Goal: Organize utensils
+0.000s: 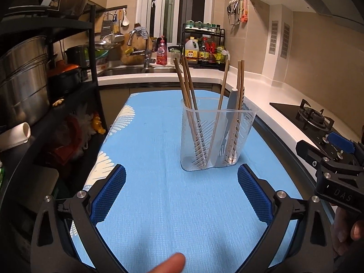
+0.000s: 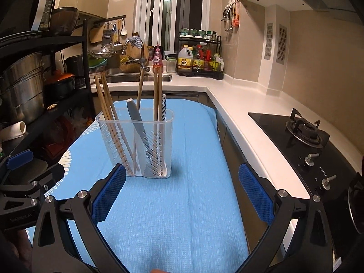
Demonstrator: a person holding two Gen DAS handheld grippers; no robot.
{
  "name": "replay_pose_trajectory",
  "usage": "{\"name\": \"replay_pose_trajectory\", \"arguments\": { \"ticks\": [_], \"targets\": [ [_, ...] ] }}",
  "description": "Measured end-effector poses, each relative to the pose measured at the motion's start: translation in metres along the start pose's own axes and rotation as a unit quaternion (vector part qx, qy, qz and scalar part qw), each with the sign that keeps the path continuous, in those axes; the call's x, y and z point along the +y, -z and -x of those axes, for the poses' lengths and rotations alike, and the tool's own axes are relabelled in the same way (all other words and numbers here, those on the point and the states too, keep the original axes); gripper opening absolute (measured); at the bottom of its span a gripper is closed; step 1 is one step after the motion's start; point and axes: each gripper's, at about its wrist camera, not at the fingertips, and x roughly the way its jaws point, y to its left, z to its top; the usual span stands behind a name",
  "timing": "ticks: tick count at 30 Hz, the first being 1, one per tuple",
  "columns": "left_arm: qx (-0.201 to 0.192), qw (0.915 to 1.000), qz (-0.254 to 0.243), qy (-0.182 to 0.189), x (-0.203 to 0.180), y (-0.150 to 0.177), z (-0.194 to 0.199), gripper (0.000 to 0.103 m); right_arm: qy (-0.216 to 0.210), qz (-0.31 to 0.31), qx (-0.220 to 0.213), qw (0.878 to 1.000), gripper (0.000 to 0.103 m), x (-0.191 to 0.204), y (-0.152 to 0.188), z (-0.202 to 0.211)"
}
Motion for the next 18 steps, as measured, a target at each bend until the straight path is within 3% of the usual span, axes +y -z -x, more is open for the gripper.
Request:
{"name": "replay_pose_trajectory", "arguments": {
  "ticks": [18],
  "targets": [
    [-0.007,0.9999,-0.007,-0.004,-0.0036,0.0042,0.0037,0.096,0.000,-0.002,0.002,1.000,0.098,0.0029,0.0033,-0.0021]
  ]
}}
